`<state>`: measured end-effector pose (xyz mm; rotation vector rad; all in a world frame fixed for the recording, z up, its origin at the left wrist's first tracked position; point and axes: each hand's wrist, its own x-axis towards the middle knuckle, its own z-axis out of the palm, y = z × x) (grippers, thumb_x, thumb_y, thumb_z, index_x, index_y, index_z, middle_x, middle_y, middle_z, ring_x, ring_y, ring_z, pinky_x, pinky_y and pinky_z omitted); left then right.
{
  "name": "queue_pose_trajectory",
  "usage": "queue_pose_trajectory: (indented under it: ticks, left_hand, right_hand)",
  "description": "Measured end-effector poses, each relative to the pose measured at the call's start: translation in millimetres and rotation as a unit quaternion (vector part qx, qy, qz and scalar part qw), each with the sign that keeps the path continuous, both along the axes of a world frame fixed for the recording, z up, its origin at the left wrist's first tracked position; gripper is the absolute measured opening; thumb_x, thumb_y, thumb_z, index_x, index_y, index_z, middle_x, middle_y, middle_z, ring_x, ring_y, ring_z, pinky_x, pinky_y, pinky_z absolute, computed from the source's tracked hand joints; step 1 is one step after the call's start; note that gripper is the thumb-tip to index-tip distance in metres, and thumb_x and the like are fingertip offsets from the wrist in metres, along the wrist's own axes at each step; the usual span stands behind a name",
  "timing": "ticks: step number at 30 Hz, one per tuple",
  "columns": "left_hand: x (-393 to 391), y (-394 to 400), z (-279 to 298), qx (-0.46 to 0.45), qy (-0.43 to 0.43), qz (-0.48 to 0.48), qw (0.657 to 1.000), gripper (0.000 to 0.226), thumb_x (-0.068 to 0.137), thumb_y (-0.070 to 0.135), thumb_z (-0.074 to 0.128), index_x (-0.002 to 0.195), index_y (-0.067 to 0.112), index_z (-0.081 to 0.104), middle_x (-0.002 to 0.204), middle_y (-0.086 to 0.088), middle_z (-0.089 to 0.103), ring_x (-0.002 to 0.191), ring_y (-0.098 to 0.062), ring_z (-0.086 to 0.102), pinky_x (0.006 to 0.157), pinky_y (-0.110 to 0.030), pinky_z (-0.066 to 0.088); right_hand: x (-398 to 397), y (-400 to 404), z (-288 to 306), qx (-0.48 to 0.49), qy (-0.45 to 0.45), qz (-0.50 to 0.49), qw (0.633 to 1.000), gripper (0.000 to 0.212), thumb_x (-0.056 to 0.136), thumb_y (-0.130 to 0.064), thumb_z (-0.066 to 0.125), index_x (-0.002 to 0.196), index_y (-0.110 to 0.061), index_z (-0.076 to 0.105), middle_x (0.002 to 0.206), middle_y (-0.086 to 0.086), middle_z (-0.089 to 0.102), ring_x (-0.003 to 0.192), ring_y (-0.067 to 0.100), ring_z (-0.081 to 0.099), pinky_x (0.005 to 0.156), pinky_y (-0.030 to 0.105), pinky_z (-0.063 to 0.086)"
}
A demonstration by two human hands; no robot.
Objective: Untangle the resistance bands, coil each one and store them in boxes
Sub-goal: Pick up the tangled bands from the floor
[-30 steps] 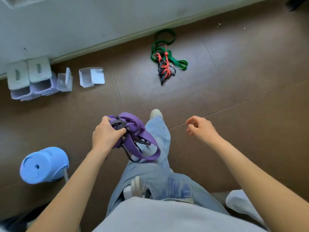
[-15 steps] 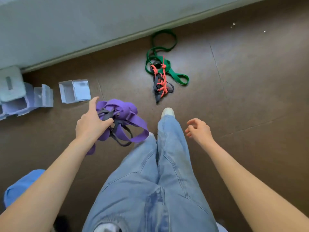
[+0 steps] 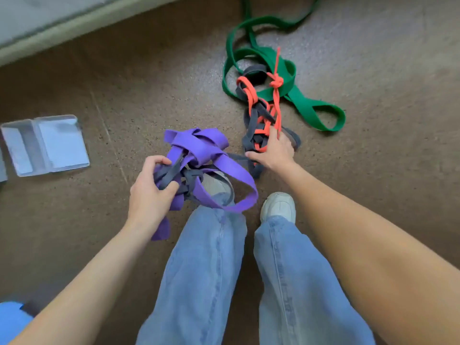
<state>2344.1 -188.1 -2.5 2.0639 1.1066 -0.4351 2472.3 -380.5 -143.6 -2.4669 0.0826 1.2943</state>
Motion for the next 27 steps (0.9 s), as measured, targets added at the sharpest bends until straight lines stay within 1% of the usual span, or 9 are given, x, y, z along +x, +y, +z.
queue_pose_trajectory:
  ticks: [2,4,9,13,16,18,20,24,27]
  left_hand:
    - [3.2,-1.1,-52.1,-0.033,-0.012,0.036,0.999,0.036,0.077,-0.002,0.058,0.093,0.03,0.049,0.091,0.003,0.059,0.083,-0.022,0.055,0.071,-0.026,0.037]
    - [7.5,-6.0,-83.1,-0.039,-0.009,0.069,0.997,0.039,0.075,-0.002,0.061,0.084,0.034,0.05,0.088,0.004,0.06,0.081,-0.022,0.056,0.076,-0.032,0.043]
    - [32.3,-10.9,-89.2,-0.045,-0.045,0.232,0.971,0.036,0.076,-0.003,0.062,0.078,0.032,0.052,0.09,-0.004,0.058,0.076,-0.019,0.053,0.073,-0.034,0.046]
    - [58.0,-7.7,-81.2,-0.063,-0.048,0.241,0.967,0.035,0.075,0.0,0.063,0.078,0.033,0.053,0.093,-0.006,0.06,0.07,-0.016,0.054,0.067,-0.03,0.045]
    - [75.6,-6.5,-90.7,-0.083,-0.069,0.243,0.964,0.035,0.076,-0.001,0.061,0.08,0.032,0.053,0.082,-0.003,0.059,0.055,-0.008,0.051,0.053,-0.021,0.043]
    - [83.6,-6.1,-104.4,-0.089,-0.082,0.243,0.962,0.035,0.076,-0.002,0.061,0.08,0.032,0.054,0.076,0.001,0.059,0.047,-0.002,0.05,0.047,-0.016,0.041]
    - [87.5,-8.5,-117.5,-0.092,-0.09,0.251,0.959,0.035,0.075,0.0,0.062,0.08,0.033,0.054,0.077,0.003,0.06,0.051,-0.004,0.052,0.051,-0.02,0.044]
    - [89.4,-11.9,-120.2,-0.089,-0.103,0.269,0.953,0.034,0.075,-0.001,0.062,0.079,0.031,0.053,0.08,0.004,0.06,0.057,-0.003,0.054,0.053,-0.014,0.045]
    - [80.5,-14.3,-76.7,-0.081,-0.091,0.314,0.942,0.033,0.074,-0.002,0.063,0.077,0.029,0.053,0.08,0.004,0.059,0.062,-0.008,0.054,0.056,-0.014,0.045]
  right_hand:
    - [2.3,16.0,-59.3,-0.043,-0.001,0.046,0.998,0.115,0.069,-0.057,0.072,0.149,-0.014,0.0,0.156,0.016,0.002,0.143,0.035,0.006,0.112,0.051,0.01]
    - [-0.6,20.6,-91.0,-0.086,-0.036,0.09,0.992,0.113,0.07,-0.049,0.075,0.148,-0.01,0.002,0.155,0.016,0.006,0.14,0.036,0.014,0.109,0.054,0.018]
    - [16.5,-0.6,-72.5,0.002,-0.164,0.153,0.975,0.04,0.076,-0.021,0.064,0.11,-0.004,0.049,0.124,0.017,0.04,0.107,0.039,0.047,0.082,0.046,0.042]
    - [69.3,1.3,-39.2,0.061,-0.305,0.127,0.942,0.031,0.067,-0.025,0.059,0.087,-0.001,0.058,0.113,0.02,0.046,0.104,0.038,0.045,0.079,0.043,0.037]
    - [125.7,13.5,-54.5,0.006,-0.294,0.167,0.941,0.059,0.067,-0.039,0.067,0.12,-0.016,0.054,0.147,0.017,0.025,0.131,0.042,0.025,0.098,0.052,0.028]
    - [154.0,19.8,-81.2,-0.041,-0.13,0.193,0.972,0.105,0.062,-0.05,0.078,0.146,-0.038,0.016,0.156,0.012,-0.013,0.138,0.05,-0.004,0.104,0.066,0.014]
    - [167.9,23.6,-111.2,-0.072,-0.043,0.174,0.981,0.121,0.058,-0.052,0.082,0.145,-0.045,-0.002,0.154,0.011,-0.023,0.136,0.055,-0.003,0.104,0.068,0.015]
    - [150.1,29.4,-115.8,-0.076,-0.111,0.135,0.982,0.093,0.063,-0.034,0.082,0.138,-0.027,0.028,0.142,0.019,0.026,0.12,0.047,0.042,0.096,0.053,0.038]
    - [97.0,20.7,-56.7,-0.032,-0.09,0.166,0.981,0.072,0.069,-0.029,0.078,0.127,-0.013,0.038,0.125,0.018,0.046,0.113,0.04,0.052,0.087,0.044,0.044]
